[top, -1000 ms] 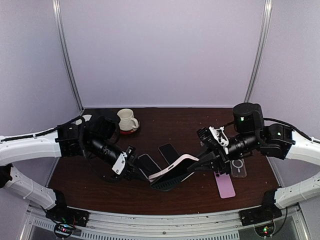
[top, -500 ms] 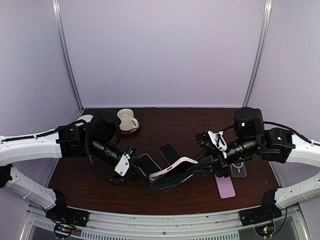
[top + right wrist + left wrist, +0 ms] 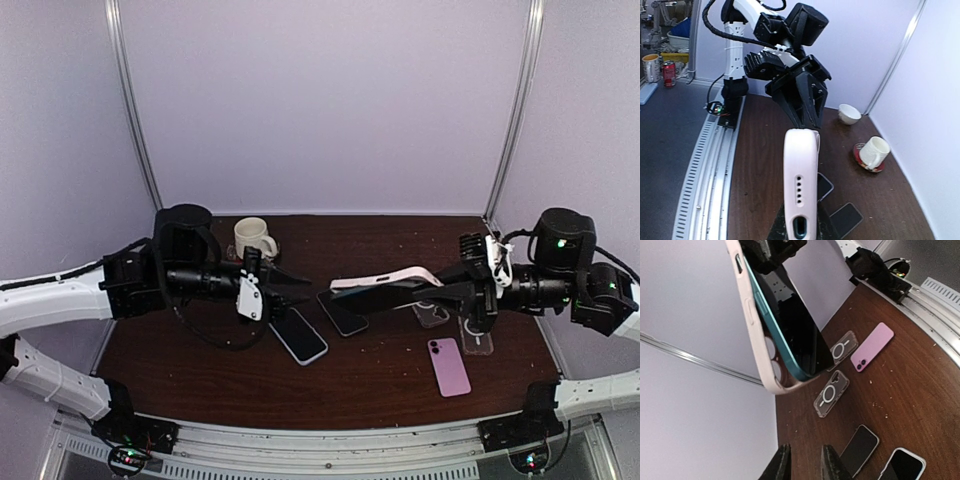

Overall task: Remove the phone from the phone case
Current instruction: Remove the top left corner of the phone from the phone case, then pass from the right arm to the left

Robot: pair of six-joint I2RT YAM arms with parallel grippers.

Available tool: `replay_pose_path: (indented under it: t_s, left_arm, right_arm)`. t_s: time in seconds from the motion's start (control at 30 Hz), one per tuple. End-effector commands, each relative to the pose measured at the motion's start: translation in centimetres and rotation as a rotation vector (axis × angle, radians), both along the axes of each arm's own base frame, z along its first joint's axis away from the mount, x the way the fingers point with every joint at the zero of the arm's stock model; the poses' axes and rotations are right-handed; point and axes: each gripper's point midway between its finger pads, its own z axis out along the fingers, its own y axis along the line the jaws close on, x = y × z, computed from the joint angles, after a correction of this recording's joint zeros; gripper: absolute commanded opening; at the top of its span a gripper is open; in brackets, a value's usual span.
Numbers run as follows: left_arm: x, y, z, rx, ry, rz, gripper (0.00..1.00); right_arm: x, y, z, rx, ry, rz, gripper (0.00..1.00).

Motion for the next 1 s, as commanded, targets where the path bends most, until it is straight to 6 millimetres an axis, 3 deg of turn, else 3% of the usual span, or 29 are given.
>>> replay_pose_path:
  t_s: [0.0,0.2,0.4,0.97]
  left_arm:
    - [1.3,0.7,4.3,-0.154,-0.055,0.069,0.23]
    - [-2.1,0.2,5.1,-0.187,0.064,-0.110,0.24]
    - [-3.6,-0.5,5.5,-0.188,0.184,-0.210,0.24]
    - [-2.2,-2.1,5.1,-0.194,0.315,-0.159,0.24]
  right_arm:
    - [2.2,-1.9,3.0,0.078,-0.162,-0.151,0.00]
    - [1.5,-2.0,3.9,0.119,-0.189,-0.122,0.00]
    - [1.0,-1.5,4.4,0.159,-0.208,-0.088,0.00]
    - [-0.4,-0.1,4.8,0.173,-0.219,0.018,0.00]
